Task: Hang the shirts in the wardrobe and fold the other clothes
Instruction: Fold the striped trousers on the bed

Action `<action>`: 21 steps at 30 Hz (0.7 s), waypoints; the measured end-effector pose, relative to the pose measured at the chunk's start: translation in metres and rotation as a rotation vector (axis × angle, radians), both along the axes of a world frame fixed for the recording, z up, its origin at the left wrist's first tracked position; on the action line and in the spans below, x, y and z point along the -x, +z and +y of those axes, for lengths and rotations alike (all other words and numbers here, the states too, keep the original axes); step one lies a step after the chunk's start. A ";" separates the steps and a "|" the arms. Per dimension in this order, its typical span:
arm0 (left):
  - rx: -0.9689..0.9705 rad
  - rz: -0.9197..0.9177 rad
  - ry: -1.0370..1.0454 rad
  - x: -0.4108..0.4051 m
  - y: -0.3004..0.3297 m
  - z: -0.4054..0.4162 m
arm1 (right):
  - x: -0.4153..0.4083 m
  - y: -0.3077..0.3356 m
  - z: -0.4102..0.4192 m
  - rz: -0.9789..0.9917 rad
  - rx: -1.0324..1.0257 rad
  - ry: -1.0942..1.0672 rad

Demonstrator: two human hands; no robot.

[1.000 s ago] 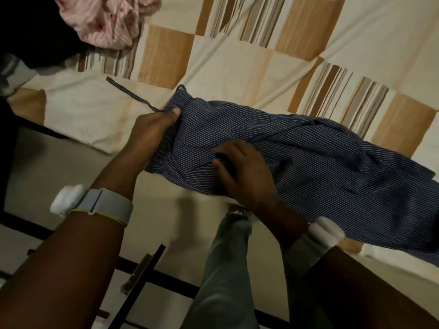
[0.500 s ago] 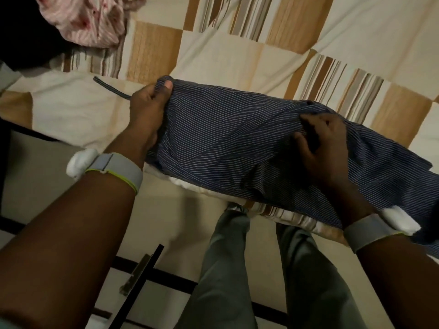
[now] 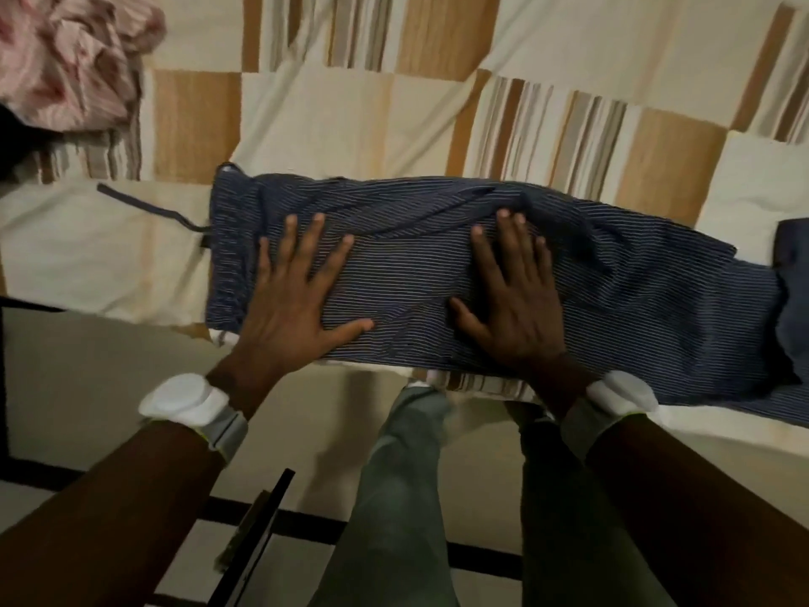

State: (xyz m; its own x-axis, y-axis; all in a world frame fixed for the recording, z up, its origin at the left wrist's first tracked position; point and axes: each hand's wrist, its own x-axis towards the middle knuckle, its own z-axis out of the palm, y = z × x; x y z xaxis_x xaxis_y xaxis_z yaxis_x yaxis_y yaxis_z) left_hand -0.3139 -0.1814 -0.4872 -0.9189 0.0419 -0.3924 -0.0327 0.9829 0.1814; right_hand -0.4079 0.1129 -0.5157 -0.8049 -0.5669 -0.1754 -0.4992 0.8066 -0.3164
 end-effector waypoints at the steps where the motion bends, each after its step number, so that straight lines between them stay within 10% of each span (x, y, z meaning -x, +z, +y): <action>1: 0.012 -0.023 0.024 -0.001 -0.003 -0.003 | 0.002 -0.001 0.010 -0.008 -0.002 0.021; 10: -0.151 0.145 0.331 0.037 0.019 0.062 | 0.009 0.016 0.153 -0.087 0.046 -0.184; 15: -0.343 0.250 -0.060 0.085 0.047 0.200 | 0.028 0.064 0.199 0.109 0.288 -0.468; 21: -0.683 0.082 -0.163 0.113 0.033 0.366 | 0.076 0.050 0.262 0.004 -0.118 -0.832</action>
